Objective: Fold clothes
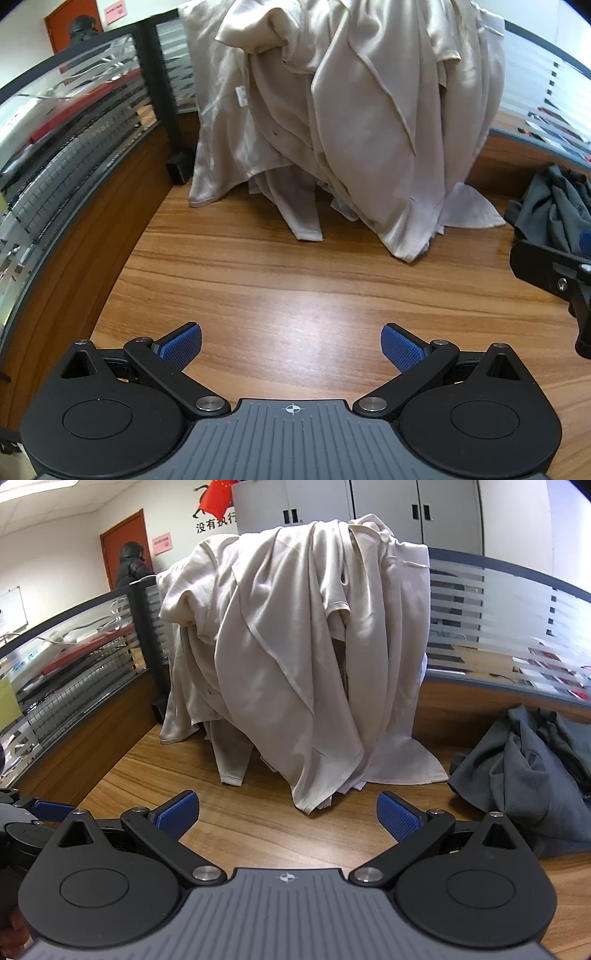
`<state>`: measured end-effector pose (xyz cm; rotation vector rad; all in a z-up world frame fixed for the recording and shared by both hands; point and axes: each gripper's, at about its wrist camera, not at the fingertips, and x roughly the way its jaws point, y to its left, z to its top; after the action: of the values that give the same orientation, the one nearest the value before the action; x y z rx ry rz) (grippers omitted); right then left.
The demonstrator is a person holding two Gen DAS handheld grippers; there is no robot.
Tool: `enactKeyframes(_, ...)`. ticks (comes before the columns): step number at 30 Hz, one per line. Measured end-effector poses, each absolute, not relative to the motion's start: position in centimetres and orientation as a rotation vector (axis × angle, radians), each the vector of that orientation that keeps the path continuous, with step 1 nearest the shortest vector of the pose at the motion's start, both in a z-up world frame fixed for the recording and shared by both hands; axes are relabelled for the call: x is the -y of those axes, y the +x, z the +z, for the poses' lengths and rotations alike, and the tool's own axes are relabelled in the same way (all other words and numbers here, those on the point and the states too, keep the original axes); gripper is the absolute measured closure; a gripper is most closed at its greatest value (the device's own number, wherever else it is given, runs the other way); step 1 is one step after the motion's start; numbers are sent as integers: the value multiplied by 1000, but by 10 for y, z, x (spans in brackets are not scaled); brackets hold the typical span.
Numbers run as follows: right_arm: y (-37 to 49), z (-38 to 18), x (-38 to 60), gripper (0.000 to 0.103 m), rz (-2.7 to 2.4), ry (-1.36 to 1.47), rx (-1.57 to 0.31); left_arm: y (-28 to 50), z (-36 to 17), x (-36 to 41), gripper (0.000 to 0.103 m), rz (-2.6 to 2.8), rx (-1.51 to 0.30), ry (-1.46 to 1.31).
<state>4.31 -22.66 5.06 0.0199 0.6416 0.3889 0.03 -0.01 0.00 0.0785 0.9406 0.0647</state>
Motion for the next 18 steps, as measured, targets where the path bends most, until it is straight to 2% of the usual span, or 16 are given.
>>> enactKeyframes(8, 41, 51, 223, 0, 382, 6, -659, 2, 2, -12, 0, 55, -886, 9)
enactKeyframes(18, 41, 49, 224, 0, 357, 38, -657, 7, -3, -21, 0, 36, -918, -33)
